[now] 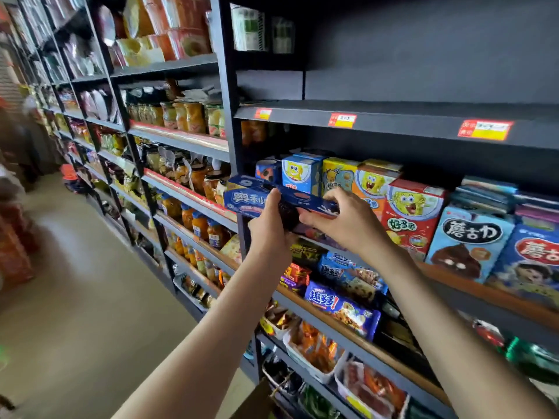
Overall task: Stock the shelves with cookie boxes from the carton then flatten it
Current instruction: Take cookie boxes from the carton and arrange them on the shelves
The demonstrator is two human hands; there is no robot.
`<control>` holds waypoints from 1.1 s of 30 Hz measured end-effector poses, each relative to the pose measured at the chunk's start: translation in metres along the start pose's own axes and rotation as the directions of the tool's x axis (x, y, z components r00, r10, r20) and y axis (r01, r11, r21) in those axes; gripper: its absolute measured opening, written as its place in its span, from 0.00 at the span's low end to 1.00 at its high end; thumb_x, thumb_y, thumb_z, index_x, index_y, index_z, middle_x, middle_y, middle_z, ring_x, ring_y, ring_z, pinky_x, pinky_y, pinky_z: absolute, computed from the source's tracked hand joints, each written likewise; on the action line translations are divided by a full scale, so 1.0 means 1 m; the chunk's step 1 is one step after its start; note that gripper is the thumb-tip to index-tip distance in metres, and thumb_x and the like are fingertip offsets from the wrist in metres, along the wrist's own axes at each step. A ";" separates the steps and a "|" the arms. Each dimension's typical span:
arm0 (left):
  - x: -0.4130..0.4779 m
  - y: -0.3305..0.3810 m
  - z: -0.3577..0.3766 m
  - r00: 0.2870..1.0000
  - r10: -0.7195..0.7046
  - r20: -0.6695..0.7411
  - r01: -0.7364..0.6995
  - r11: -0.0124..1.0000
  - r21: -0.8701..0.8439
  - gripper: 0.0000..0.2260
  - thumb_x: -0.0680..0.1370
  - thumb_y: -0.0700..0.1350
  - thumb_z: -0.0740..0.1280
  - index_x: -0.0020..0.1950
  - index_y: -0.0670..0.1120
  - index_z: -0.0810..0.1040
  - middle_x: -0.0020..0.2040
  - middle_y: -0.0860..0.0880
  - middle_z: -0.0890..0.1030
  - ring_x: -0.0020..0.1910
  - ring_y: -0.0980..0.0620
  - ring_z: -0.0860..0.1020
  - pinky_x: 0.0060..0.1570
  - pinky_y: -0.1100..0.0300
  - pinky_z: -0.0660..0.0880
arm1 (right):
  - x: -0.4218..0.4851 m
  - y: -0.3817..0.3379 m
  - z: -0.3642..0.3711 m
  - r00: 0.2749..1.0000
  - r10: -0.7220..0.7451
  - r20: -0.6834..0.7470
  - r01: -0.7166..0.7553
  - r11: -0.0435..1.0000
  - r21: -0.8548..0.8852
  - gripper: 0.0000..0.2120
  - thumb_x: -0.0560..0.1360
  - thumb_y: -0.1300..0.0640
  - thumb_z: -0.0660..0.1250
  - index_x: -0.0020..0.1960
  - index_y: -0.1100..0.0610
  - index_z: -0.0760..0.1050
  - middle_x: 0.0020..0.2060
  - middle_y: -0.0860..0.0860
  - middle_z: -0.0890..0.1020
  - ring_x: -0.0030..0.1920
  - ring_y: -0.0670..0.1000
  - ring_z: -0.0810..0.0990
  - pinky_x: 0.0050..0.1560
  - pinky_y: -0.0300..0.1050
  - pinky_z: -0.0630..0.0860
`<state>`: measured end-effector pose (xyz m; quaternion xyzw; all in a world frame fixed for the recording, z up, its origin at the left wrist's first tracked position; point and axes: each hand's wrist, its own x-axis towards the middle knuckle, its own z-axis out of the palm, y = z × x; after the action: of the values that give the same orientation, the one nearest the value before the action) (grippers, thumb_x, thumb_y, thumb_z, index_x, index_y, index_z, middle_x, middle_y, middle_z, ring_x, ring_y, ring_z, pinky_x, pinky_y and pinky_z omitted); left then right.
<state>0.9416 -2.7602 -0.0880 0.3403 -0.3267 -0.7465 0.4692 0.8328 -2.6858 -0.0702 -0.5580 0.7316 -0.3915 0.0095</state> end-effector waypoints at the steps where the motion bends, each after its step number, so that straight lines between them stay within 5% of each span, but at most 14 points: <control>1: -0.001 -0.001 -0.001 1.000 -0.015 -0.003 0.015 1.000 -0.004 0.25 0.73 0.57 0.69 0.62 0.42 0.73 0.54 0.40 0.82 0.42 0.46 0.83 0.40 0.56 0.81 | -0.004 -0.001 0.001 1.000 0.000 -0.013 0.000 1.000 0.004 0.24 0.70 0.38 0.69 0.57 0.52 0.71 0.50 0.45 0.74 0.49 0.46 0.74 0.39 0.37 0.67; 3: -0.005 -0.004 0.001 0.999 -0.040 -0.004 0.040 0.999 -0.036 0.27 0.72 0.57 0.70 0.64 0.42 0.71 0.54 0.40 0.81 0.43 0.43 0.84 0.35 0.56 0.80 | -0.010 0.000 0.000 0.999 0.007 -0.033 -0.006 1.000 0.022 0.24 0.70 0.40 0.70 0.59 0.52 0.71 0.52 0.45 0.74 0.51 0.44 0.73 0.41 0.35 0.66; 8: -0.010 -0.004 0.020 0.994 -0.098 0.049 0.102 0.991 -0.082 0.21 0.76 0.53 0.68 0.62 0.42 0.71 0.50 0.41 0.81 0.45 0.44 0.82 0.50 0.50 0.80 | -0.011 0.004 -0.019 0.986 0.021 -0.166 -0.003 0.994 0.107 0.31 0.69 0.47 0.74 0.68 0.51 0.65 0.63 0.47 0.70 0.62 0.44 0.69 0.55 0.37 0.63; 14: -0.016 0.015 0.062 0.993 -0.048 0.106 0.058 0.993 -0.098 0.25 0.76 0.57 0.66 0.67 0.43 0.69 0.59 0.42 0.78 0.52 0.46 0.80 0.45 0.55 0.78 | -0.004 -0.001 -0.060 0.945 0.084 -0.316 -0.019 0.979 0.202 0.30 0.70 0.48 0.73 0.68 0.49 0.66 0.63 0.47 0.72 0.61 0.46 0.71 0.57 0.39 0.65; 19: -0.022 0.037 0.103 0.977 0.031 0.210 -0.017 0.997 -0.069 0.18 0.78 0.57 0.63 0.56 0.43 0.72 0.53 0.43 0.79 0.50 0.47 0.80 0.48 0.56 0.78 | 0.009 -0.010 -0.105 0.955 -0.040 -0.294 0.085 0.986 0.141 0.20 0.73 0.49 0.70 0.62 0.47 0.69 0.55 0.46 0.72 0.55 0.45 0.73 0.50 0.38 0.68; 24: -0.016 0.069 0.132 0.959 0.110 0.261 -0.124 0.992 0.038 0.25 0.78 0.62 0.59 0.61 0.41 0.73 0.58 0.38 0.79 0.47 0.43 0.80 0.39 0.55 0.80 | 0.039 -0.026 -0.149 0.977 -0.153 -0.146 0.159 0.987 0.029 0.20 0.74 0.50 0.68 0.65 0.49 0.69 0.57 0.47 0.70 0.54 0.45 0.73 0.48 0.37 0.70; 27: -0.008 0.089 0.139 0.936 0.133 0.327 -0.190 0.971 0.146 0.21 0.80 0.61 0.55 0.50 0.43 0.73 0.42 0.41 0.81 0.38 0.44 0.80 0.35 0.55 0.80 | 0.070 -0.030 -0.162 0.983 -0.117 -0.140 0.128 0.989 0.073 0.20 0.73 0.47 0.69 0.63 0.49 0.72 0.56 0.48 0.74 0.55 0.48 0.75 0.54 0.44 0.71; 29: 0.000 0.102 0.142 0.921 0.161 0.355 -0.274 0.915 0.297 0.18 0.80 0.58 0.57 0.44 0.44 0.72 0.35 0.42 0.79 0.35 0.45 0.78 0.40 0.53 0.79 | 0.094 -0.029 -0.167 0.989 -0.054 -0.139 0.079 0.982 0.175 0.19 0.73 0.47 0.70 0.61 0.51 0.74 0.55 0.49 0.77 0.55 0.49 0.76 0.54 0.43 0.71; 33: 0.033 0.128 0.140 0.908 0.214 0.360 -0.392 0.735 0.553 0.16 0.77 0.51 0.66 0.52 0.38 0.75 0.37 0.42 0.79 0.33 0.47 0.79 0.37 0.55 0.81 | 0.143 -0.029 -0.164 0.994 0.052 -0.092 -0.020 0.946 0.322 0.15 0.73 0.53 0.71 0.57 0.58 0.76 0.53 0.56 0.80 0.51 0.53 0.77 0.47 0.44 0.72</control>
<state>0.8779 -2.8118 0.0861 0.3095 -0.6638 -0.5512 0.3996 0.7281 -2.7140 0.1206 -0.5153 0.6678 -0.5324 0.0708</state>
